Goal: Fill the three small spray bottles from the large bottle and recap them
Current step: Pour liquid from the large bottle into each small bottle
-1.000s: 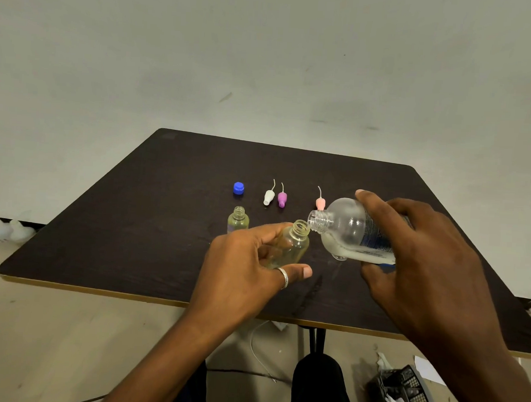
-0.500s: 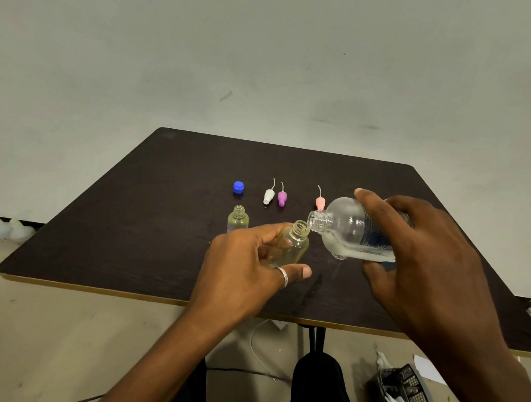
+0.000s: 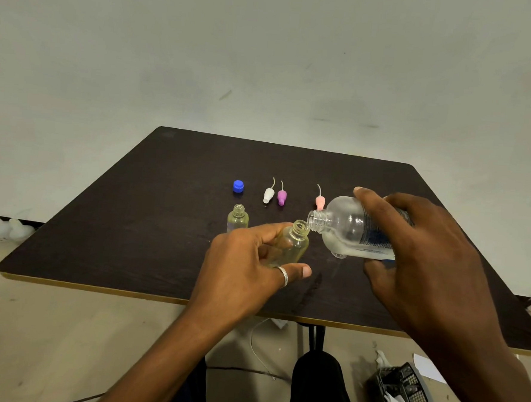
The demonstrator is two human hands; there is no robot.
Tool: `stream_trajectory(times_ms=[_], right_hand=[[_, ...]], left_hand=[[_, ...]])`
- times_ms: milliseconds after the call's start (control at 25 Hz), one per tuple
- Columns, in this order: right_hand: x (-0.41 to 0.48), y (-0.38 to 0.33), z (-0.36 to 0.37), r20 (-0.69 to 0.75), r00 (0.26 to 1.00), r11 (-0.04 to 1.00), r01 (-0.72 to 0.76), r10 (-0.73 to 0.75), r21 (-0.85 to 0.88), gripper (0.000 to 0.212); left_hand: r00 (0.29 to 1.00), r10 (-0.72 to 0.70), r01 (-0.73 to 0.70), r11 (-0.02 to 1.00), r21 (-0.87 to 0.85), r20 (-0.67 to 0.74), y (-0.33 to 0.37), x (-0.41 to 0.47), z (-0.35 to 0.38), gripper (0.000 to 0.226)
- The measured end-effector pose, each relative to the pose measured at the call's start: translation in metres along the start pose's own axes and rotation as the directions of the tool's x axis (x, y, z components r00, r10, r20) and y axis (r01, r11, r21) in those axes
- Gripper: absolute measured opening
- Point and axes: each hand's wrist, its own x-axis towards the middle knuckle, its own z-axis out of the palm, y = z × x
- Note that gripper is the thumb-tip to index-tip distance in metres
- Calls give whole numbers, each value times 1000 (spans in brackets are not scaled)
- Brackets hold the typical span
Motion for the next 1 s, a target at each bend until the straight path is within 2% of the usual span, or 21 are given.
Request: stream_trajectory(times_ms=[1000], right_hand=[[0,0,1,2,1000,1000,5,-5,-11,90]], left_hand=[[1000,-16,17,999,-34,11,-2,0,2,49]])
